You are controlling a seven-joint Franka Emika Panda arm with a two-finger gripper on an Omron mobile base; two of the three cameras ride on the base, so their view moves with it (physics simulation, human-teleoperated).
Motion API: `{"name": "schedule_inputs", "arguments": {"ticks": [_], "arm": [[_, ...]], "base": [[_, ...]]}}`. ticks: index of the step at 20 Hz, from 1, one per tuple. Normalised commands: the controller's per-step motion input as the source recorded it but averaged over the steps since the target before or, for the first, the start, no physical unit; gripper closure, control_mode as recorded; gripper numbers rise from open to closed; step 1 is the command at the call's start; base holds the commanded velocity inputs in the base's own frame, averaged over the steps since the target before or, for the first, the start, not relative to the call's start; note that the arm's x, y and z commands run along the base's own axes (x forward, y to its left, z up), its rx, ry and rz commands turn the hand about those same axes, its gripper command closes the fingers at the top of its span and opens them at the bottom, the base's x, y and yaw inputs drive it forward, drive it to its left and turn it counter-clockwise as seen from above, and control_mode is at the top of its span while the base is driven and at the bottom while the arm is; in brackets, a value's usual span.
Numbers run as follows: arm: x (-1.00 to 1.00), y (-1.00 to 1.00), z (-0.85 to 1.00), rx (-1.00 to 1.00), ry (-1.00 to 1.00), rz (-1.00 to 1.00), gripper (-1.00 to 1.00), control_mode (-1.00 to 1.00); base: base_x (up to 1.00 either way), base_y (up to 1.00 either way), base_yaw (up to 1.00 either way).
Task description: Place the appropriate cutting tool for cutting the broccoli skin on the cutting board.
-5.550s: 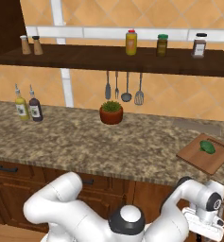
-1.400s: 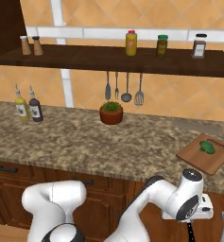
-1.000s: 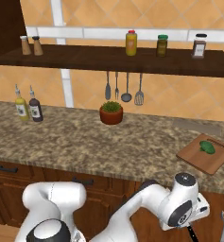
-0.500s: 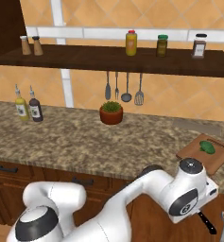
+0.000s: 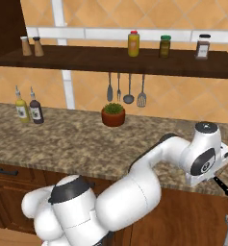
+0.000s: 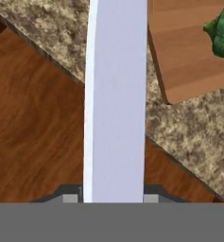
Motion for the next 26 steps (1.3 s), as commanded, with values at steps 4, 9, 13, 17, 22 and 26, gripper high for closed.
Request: {"name": "schedule_inputs", "arguments": {"ticks": [4,9,13,17,22,26], "arm": [[0.99,-0.13,0.03,0.01,0.0,0.03,1.0,-1.0],[0.85,-0.01,-0.19,0.0,0.04,0.07,1.0,-1.0],[0.7,-0.09,-0.47,0.0,0.05,0.08,1.0,-1.0],[0.48,-0.05,-0.73,0.0,0.03,0.06,1.0,-1.0],[0.38,-0.23,-0.5,0.03,0.0,0.05,1.0,-1.0],[0.37,-0.29,-0.49,0.01,0.0,0.06,1.0,-1.0]], "base": [[0.0,0.0,0.0],[0.0,0.0,0.0],[0.0,0.0,0.0],[0.0,0.0,0.0],[0.0,0.0,0.0],[0.0,0.0,0.0]]}}
